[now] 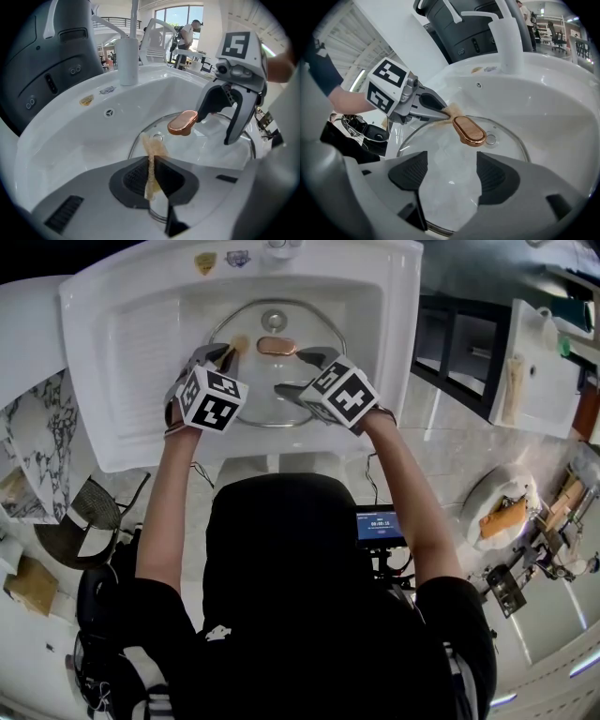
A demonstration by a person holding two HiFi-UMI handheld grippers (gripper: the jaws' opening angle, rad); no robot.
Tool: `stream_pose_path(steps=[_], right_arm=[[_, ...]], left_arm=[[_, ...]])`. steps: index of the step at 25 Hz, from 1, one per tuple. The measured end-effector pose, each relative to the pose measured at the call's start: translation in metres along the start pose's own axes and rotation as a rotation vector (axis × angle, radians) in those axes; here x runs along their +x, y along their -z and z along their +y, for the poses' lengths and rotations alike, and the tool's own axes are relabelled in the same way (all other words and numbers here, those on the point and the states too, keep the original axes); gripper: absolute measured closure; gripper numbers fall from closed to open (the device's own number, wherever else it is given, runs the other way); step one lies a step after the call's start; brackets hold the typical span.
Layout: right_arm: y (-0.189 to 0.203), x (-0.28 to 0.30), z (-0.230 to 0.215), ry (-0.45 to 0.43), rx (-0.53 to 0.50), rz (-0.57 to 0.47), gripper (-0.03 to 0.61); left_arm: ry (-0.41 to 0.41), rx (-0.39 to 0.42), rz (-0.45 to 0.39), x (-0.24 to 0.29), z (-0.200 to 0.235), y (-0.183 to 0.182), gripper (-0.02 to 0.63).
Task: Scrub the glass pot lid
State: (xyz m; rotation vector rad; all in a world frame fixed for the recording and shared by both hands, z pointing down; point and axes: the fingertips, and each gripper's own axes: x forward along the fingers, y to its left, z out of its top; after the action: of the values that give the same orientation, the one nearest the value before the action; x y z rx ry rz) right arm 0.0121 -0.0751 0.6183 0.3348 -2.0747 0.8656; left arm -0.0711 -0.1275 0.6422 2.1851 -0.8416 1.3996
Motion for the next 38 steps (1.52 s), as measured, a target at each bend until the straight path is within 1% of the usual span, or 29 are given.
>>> stream_pose_path(steps=[2,6,8,14,18,24,28,29,32,34,38], right_arm=[[0.000,0.000,0.000,0.001,0.000,0.002,0.265],[0.000,0.000,0.000,0.005,0.003,0.018,0.265],[0.000,0.000,0.001,0.004,0.005,0.031,0.265],[0.001,-0.001,0.001,0.022,0.012,0.059,0.265],[0.004,-0.002,0.000,0.053,0.032,0.084,0.272],[0.008,-0.010,0.012,0.100,0.001,0.103,0.373],[0.007,-0.022,0.018,0.145,-0.017,0.083,0.414],[0.005,-0.026,0.020,0.161,-0.028,0.072,0.439],[-0.008,-0.040,0.023,0.224,-0.054,0.012,0.510],[-0.019,-0.050,0.029,0.248,-0.051,-0.046,0.545],[-0.035,-0.067,0.045,0.287,-0.041,-0.138,0.572]], left_arm=[[0.008,-0.024,-0.004,0.002,0.002,0.000,0.591],[0.040,-0.135,-0.011,0.002,0.010,0.002,0.591],[0.042,-0.162,-0.015,0.000,0.012,0.001,0.591],[-0.001,-0.106,-0.038,-0.010,0.008,-0.002,0.591],[0.004,-0.124,-0.076,-0.025,0.004,-0.003,0.591],[0.011,-0.099,-0.100,-0.049,-0.008,0.001,0.591],[0.014,-0.073,-0.120,-0.066,-0.019,0.000,0.591],[0.014,-0.064,-0.125,-0.070,-0.022,0.000,0.591],[0.007,-0.034,-0.141,-0.082,-0.028,0.000,0.591],[0.002,-0.017,-0.158,-0.090,-0.032,-0.003,0.591],[-0.013,-0.005,-0.211,-0.114,-0.034,-0.011,0.591]])
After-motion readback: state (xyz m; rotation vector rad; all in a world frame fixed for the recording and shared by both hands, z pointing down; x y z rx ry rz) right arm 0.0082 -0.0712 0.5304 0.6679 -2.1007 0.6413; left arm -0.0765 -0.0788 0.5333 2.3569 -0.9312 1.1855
